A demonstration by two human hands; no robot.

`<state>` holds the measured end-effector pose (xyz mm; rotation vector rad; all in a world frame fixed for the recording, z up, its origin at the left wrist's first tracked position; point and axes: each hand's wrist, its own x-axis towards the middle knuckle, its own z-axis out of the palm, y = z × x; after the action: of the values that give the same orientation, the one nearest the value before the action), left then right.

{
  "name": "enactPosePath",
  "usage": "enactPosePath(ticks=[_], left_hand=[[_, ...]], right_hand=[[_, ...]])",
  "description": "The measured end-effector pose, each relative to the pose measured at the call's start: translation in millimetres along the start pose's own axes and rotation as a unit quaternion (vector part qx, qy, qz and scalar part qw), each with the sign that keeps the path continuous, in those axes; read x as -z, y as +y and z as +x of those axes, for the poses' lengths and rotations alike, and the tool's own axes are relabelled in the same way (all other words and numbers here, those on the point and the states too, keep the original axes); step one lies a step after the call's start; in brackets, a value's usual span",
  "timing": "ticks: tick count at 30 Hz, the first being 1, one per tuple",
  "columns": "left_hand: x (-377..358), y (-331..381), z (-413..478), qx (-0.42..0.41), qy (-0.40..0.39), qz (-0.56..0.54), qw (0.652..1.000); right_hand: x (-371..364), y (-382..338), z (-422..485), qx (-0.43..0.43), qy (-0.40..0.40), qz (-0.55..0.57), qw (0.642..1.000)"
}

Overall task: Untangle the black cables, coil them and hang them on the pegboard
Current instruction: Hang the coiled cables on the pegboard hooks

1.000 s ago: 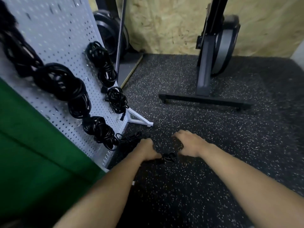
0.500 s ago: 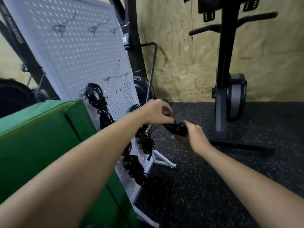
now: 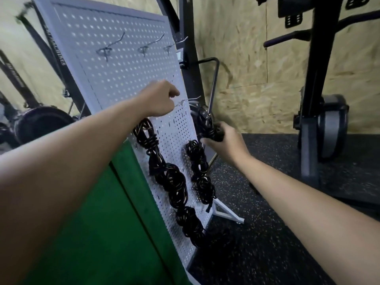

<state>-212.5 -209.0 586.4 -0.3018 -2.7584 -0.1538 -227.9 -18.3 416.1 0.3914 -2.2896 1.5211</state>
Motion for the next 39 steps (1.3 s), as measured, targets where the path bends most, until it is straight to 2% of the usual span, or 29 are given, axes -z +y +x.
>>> enactPosePath(ticks=[4, 8, 22, 28, 34, 39], left_hand=[[-1, -26, 13, 0.040, -0.095, 0.064, 0.993], [-5, -38, 20, 0.044, -0.122, 0.059, 0.990], [-7, -48, 18, 0.045, -0.080, -0.018, 0.996], [-7, -49, 16, 0.047, -0.064, -0.026, 0.996], [-9, -64, 23, 0.076, -0.060, -0.067, 0.993], [-4, -67, 19, 0.058, -0.001, -0.074, 0.996]], right_hand=[[-17, -14, 22, 0.016, 0.015, 0.012, 1.000], [-29, -22, 40, 0.032, 0.031, 0.020, 0.999], [-60, -31, 66, 0.067, 0.055, 0.064, 0.994], [-70, -33, 73, 0.078, 0.005, 0.027, 0.997], [-88, -47, 86, 0.031, -0.052, 0.014, 0.998], [-96, -50, 88, -0.006, -0.086, 0.018, 0.996]])
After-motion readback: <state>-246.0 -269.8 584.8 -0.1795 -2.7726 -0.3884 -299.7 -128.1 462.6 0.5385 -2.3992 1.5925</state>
